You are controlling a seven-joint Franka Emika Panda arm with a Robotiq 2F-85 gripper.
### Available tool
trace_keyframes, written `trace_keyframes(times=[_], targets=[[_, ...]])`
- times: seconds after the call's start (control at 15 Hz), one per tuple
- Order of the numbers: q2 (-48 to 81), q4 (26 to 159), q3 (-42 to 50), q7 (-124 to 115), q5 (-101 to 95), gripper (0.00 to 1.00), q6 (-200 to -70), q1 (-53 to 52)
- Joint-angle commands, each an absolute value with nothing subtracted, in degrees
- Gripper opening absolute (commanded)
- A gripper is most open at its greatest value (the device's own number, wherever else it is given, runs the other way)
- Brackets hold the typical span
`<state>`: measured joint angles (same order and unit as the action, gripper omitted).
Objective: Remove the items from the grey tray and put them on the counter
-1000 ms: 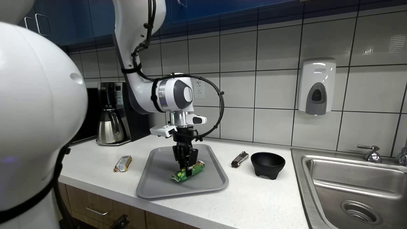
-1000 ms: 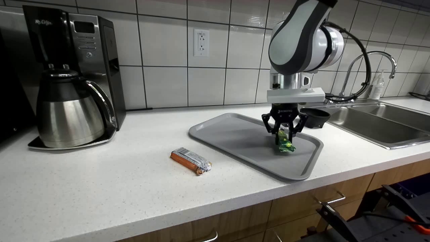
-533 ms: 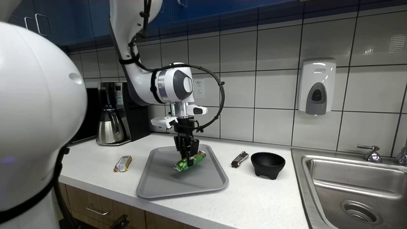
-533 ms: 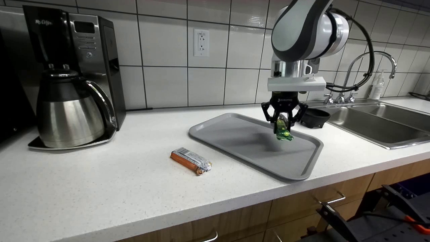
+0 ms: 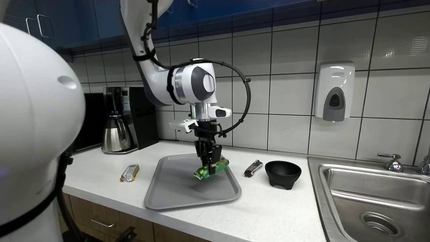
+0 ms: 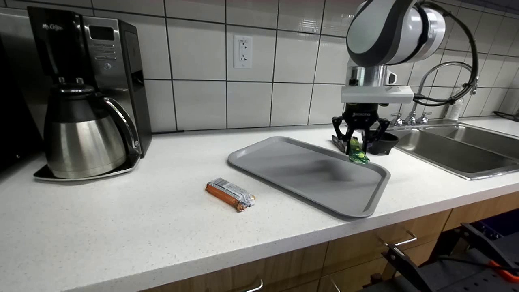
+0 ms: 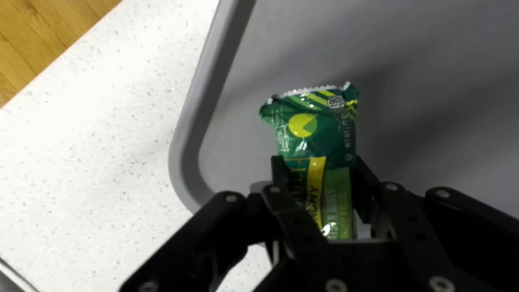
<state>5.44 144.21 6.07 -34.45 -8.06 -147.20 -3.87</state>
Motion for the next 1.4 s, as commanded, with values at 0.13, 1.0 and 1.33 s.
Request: trace_keyframes(times=[0.13, 1.0, 1.33], targets=[[0.9, 147.84, 7.29, -30.93, -8.63, 0.15, -145.9, 0.61], [4.4, 146.19, 13.49, -25.08, -11.58, 0.15, -146.62, 8.81], [8.91, 144.01, 14.75, -22.91, -10.5, 0.15, -147.74, 9.71]])
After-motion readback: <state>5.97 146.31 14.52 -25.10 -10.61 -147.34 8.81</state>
